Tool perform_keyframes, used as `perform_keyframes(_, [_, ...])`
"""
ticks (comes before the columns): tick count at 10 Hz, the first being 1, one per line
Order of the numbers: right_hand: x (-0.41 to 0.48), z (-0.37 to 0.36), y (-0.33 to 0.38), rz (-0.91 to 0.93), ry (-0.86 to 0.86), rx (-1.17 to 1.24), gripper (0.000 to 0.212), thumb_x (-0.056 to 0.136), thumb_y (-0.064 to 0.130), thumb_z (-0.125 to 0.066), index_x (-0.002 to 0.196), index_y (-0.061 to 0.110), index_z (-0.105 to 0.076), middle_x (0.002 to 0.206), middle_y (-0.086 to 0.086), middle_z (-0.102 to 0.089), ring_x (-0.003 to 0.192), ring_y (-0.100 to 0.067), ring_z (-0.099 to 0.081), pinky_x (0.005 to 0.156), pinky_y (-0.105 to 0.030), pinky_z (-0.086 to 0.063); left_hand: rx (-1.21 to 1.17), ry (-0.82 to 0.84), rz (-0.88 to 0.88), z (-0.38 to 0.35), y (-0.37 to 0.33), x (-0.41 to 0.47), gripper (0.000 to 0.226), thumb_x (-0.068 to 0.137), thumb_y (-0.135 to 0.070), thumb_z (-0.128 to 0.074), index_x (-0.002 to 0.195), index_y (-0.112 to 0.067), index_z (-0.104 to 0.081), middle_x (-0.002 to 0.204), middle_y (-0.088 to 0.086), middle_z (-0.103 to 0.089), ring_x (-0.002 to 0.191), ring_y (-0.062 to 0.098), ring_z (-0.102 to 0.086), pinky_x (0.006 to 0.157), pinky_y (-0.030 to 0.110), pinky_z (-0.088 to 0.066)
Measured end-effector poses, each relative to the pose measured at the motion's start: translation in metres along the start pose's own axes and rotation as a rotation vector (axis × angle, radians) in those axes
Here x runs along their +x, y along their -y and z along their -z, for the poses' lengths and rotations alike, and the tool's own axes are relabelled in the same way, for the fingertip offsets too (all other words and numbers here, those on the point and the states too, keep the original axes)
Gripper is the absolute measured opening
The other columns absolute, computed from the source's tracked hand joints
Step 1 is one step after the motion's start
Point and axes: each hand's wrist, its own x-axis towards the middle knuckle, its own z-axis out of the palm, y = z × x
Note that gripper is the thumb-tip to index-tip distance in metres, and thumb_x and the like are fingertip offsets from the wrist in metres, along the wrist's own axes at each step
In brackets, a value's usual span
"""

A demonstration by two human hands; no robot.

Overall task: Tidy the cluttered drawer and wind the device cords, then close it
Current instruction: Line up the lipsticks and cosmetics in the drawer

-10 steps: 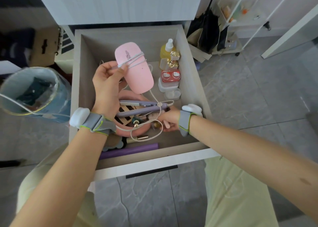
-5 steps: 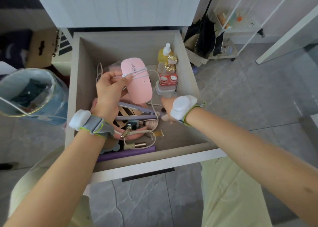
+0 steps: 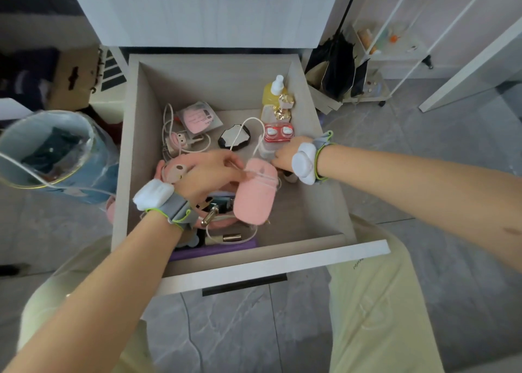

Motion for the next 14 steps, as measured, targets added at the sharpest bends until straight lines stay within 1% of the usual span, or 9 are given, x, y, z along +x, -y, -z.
perform_keyframes(1, [0.013, -0.010, -0.013, 0.000, -0.111, 0.244, 0.027, 0.093, 0.033, -0.043, 0.067, 0.034, -0.038, 0.093, -0.004, -0.060, 0.107, -0.030, -0.058, 0.077, -0.036, -0.042, -0.005, 0.134, 0.044, -0.020, 0.013, -0.001, 0.019, 0.081, 0.002, -0.067, 0.074, -0.008, -0.052, 0.071, 0.008, -0.056, 0.056, 0.011, -0.062, 0.053, 0.019, -0.054])
perform_keyframes(2, [0.015, -0.011, -0.016, 0.063, -0.196, 0.022, 0.023, 0.095, 0.031, -0.042, 0.072, 0.030, -0.045, 0.077, -0.002, -0.047, 0.110, -0.033, -0.056, 0.084, -0.039, -0.042, -0.139, 0.159, 0.093, -0.046, 0.029, 0.001, 0.026, 0.081, 0.008, -0.063, 0.069, -0.009, -0.048, 0.068, 0.007, -0.050, 0.059, 0.012, -0.058, 0.058, 0.023, -0.058])
perform_keyframes(3, [-0.003, 0.002, -0.015, 0.016, -0.112, 0.138, 0.034, 0.088, 0.013, -0.053, 0.122, 0.013, -0.050, 0.125, -0.012, -0.047, 0.121, -0.030, -0.046, 0.091, -0.038, -0.043, -0.151, 0.143, 0.097, -0.067, 0.037, 0.005, 0.029, 0.082, 0.010, -0.061, 0.067, -0.010, -0.046, 0.064, 0.006, -0.046, 0.060, 0.011, -0.054, 0.059, 0.023, -0.058])
perform_keyframes(4, [-0.005, -0.004, -0.019, 0.022, -0.309, 0.109, 0.043, 0.085, 0.009, -0.055, 0.125, 0.020, -0.045, 0.134, -0.003, -0.043, 0.123, -0.024, -0.040, 0.094, -0.033, -0.037, -0.011, 0.098, 0.039, -0.081, 0.040, 0.009, 0.030, 0.082, 0.009, -0.061, 0.065, -0.011, -0.046, 0.057, 0.003, -0.045, 0.038, -0.001, -0.050, 0.045, 0.014, -0.050])
perform_keyframes(6, [0.001, -0.013, -0.020, 0.014, -0.363, 0.182, 0.038, 0.086, 0.010, -0.053, 0.122, 0.023, -0.048, 0.132, 0.000, -0.047, 0.123, -0.021, -0.041, 0.102, -0.034, -0.034, 0.112, 0.048, 0.005, -0.085, 0.053, 0.020, 0.030, 0.079, 0.008, -0.064, 0.063, -0.013, -0.050, 0.048, 0.000, -0.054, 0.034, -0.001, -0.050, 0.041, 0.012, -0.042])
perform_keyframes(8, [0.002, -0.015, -0.021, 0.045, -0.417, 0.258, 0.038, 0.084, 0.022, -0.059, 0.122, 0.026, -0.051, 0.127, 0.002, -0.051, 0.121, -0.020, -0.043, 0.099, -0.035, -0.038, 0.493, 0.027, -0.118, -0.090, 0.054, 0.025, 0.027, 0.075, -0.004, -0.071, 0.061, -0.017, -0.051, 0.056, -0.006, -0.053, 0.055, 0.011, -0.053, 0.059, 0.023, -0.043])
perform_keyframes(10, [-0.001, -0.013, -0.020, 0.038, -0.472, 0.351, 0.037, 0.089, 0.030, -0.057, 0.126, 0.029, -0.054, 0.126, 0.002, -0.054, 0.120, -0.021, -0.047, 0.098, -0.038, -0.041, 0.730, 0.111, -0.256, -0.086, 0.050, 0.029, 0.006, 0.076, -0.004, -0.070, 0.079, -0.002, -0.065, 0.080, 0.009, -0.068, 0.070, 0.019, -0.057, 0.059, 0.017, -0.035])
perform_keyframes(11, [-0.002, -0.013, -0.019, 0.044, -0.485, 0.351, 0.035, 0.089, 0.029, -0.056, 0.124, 0.030, -0.056, 0.126, 0.004, -0.056, 0.121, -0.021, -0.048, 0.098, -0.039, -0.042, 0.892, 0.088, -0.311, -0.084, 0.048, 0.030, 0.004, 0.078, -0.010, -0.067, 0.079, -0.010, -0.063, 0.088, 0.004, -0.070, 0.082, 0.021, -0.063, 0.070, 0.028, -0.048])
perform_keyframes(14, [-0.002, -0.011, -0.018, 0.032, -0.475, 0.417, 0.039, 0.090, 0.040, -0.054, 0.129, 0.032, -0.053, 0.125, 0.001, -0.056, 0.120, -0.022, -0.050, 0.094, -0.040, -0.046, 1.350, 0.244, -0.516, -0.071, 0.054, 0.022, 0.036, 0.081, -0.013, -0.063, 0.109, -0.006, -0.042, 0.104, 0.011, -0.059, 0.088, 0.030, -0.060, 0.068, 0.039, -0.051])
